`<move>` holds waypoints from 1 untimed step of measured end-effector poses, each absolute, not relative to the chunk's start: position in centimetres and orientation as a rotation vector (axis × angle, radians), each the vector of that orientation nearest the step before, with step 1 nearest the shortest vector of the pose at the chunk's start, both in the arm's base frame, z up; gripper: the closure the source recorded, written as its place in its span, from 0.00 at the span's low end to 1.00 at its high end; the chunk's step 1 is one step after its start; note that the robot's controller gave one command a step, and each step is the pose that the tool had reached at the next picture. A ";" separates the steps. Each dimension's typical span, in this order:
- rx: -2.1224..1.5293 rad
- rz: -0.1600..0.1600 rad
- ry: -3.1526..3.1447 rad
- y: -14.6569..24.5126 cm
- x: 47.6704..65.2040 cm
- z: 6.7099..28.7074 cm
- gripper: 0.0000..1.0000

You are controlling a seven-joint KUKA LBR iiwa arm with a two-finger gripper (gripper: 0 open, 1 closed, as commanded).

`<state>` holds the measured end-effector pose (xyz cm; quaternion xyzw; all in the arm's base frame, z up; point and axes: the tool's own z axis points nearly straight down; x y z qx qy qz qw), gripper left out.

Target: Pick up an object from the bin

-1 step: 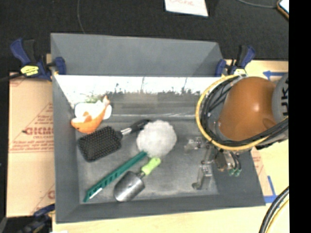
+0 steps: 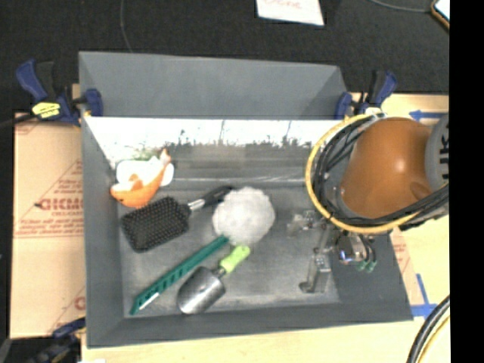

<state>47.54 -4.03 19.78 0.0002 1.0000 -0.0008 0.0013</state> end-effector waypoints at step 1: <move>-0.505 -0.003 3.098 2.6 49.4 9.4 0.00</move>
Offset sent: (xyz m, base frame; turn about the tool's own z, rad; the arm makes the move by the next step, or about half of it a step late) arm 0.0469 0.0817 -0.0446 -0.3970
